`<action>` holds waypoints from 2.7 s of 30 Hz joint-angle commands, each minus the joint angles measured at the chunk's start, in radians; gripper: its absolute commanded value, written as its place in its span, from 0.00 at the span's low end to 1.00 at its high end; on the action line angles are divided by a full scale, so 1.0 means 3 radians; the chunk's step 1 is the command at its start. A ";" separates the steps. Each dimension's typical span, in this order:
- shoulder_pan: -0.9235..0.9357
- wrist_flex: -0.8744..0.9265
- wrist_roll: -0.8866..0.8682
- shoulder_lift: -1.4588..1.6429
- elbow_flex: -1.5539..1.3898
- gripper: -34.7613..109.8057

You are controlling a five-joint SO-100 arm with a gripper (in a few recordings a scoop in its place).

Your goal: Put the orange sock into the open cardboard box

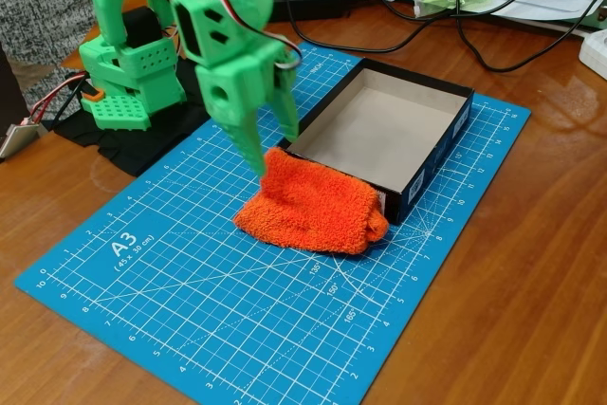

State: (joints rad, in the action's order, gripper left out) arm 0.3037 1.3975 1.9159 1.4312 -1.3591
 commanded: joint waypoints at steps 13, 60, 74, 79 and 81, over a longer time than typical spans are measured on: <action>0.0056 -0.0767 -0.0133 -0.0588 -0.0297 0.43; -0.1217 -0.0654 -0.7486 0.2332 -0.1703 0.24; -0.1933 -0.1002 -0.7695 0.2449 -0.1662 0.24; -0.1902 -0.1207 -0.7680 0.2485 -0.1882 0.25; -0.1892 -0.1248 -0.7752 0.2485 -0.1902 0.28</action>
State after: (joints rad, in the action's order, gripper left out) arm -0.2608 1.0354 -0.3866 2.1322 -1.9190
